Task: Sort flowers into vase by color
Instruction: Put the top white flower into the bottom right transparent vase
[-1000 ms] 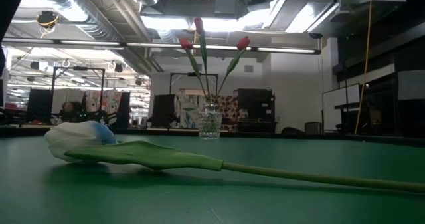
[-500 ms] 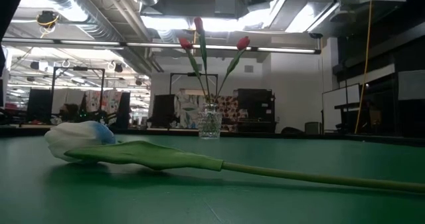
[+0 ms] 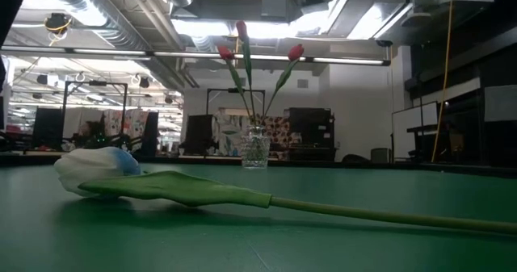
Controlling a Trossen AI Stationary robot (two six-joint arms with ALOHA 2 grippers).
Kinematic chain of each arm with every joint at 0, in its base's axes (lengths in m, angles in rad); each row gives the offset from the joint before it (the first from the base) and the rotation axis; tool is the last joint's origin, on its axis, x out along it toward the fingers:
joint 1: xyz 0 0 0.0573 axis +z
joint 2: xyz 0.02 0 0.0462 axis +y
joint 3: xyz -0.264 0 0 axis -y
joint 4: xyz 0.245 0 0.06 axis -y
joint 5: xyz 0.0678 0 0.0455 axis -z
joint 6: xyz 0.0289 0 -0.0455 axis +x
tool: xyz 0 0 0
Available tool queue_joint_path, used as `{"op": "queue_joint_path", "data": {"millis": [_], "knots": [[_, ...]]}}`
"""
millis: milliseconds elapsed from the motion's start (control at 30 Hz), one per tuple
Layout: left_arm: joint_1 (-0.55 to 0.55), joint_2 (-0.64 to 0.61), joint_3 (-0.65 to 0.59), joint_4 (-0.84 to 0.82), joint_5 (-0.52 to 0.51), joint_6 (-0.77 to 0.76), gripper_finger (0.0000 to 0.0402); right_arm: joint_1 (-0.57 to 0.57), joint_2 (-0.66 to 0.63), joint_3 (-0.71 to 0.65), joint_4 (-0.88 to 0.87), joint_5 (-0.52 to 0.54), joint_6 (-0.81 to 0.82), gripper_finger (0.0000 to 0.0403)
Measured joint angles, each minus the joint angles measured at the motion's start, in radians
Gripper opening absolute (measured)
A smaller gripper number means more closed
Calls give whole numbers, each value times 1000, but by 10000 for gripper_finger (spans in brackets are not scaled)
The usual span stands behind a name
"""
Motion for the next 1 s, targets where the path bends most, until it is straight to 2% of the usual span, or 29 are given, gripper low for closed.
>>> {"op": "queue_joint_path", "data": {"millis": [133,267,367,500,633,700,800,867,1000], "knots": [[-2,0,0,-44,5,-80,269,1,-82,-3,33,53,-4,0],[4,0,0,-86,-5,-154,292,21,-272,-1,27,63,16,0],[-4,0,0,-110,-4,-164,294,34,-415,0,-19,29,45,0],[-14,0,0,-136,-4,-173,294,-47,-562,0,-165,-95,86,0],[-14,0,0,-175,-6,-189,294,-240,-621,10,-264,-328,124,0],[-14,0,0,-188,-7,-207,294,-369,-620,26,-329,-506,146,0],[-14,0,0,-189,-9,-224,294,-620,-619,35,-298,-775,186,0],[-14,0,0,-183,-10,-230,294,-799,-621,44,-327,-913,195,0],[-16,0,0,-189,-10,-245,294,-1125,-621,165,-439,-1171,176,0]]}}
